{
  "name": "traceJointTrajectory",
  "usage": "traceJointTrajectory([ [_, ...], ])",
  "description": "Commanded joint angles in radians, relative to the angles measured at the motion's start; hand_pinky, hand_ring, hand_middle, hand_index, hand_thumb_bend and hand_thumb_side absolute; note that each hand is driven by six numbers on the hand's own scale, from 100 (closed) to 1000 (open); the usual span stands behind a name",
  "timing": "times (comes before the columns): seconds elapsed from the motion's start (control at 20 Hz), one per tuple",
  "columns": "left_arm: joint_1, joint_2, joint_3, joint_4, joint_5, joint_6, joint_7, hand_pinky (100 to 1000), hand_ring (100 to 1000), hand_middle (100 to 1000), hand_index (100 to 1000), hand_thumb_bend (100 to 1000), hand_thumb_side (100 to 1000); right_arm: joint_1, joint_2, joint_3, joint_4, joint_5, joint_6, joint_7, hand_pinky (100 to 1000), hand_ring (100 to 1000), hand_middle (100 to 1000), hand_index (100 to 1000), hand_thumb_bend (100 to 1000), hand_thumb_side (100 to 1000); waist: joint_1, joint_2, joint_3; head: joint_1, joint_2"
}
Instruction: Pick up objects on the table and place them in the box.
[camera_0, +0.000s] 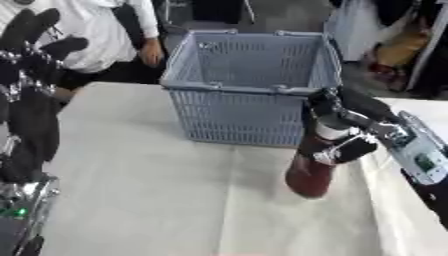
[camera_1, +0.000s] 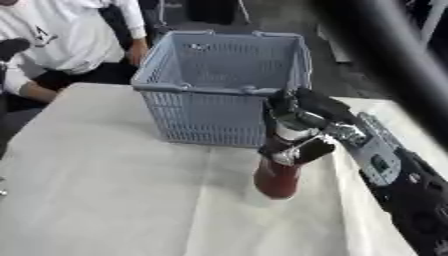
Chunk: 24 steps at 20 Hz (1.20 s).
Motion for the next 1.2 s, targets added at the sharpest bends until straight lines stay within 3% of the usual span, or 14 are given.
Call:
traceJointTrajectory([
  [0.05,-0.005,0.027,0.003,-0.017,0.005,0.001,-0.004,922,739,908,1000,451,1000,-0.066,-0.038,0.007,-0.045,-0.047,-0.111,0.143,100,100,100,127,385,100,-0.003,-0.016,0.000,0.009,0.002],
  [0.55,-0.004,0.030,0.001,-0.017,0.007,0.003,-0.006,922,740,908,1000,449,1000,-0.171,-0.055,0.008,-0.061,-0.155,-0.111,0.207,100,100,100,124,427,100,-0.008,-0.022,0.003,0.011,0.006],
  [0.6,-0.003,0.030,0.001,-0.017,0.007,0.003,-0.006,922,740,908,1000,449,1000,-0.179,-0.053,0.003,-0.059,-0.165,-0.111,0.209,100,100,100,124,242,100,-0.008,-0.023,0.003,0.011,0.006],
  [0.65,-0.003,0.030,0.001,-0.017,0.007,0.003,-0.006,922,740,908,1000,450,1000,-0.190,-0.050,-0.004,-0.056,-0.175,-0.111,0.210,100,100,100,124,438,100,-0.008,-0.024,0.003,0.011,0.006],
  [1.2,0.008,0.033,0.000,-0.017,0.006,0.006,-0.010,922,739,908,1000,456,1000,-0.331,0.001,-0.011,-0.014,-0.187,-0.111,0.234,100,100,100,118,469,100,-0.009,-0.032,-0.004,0.012,0.023],
])
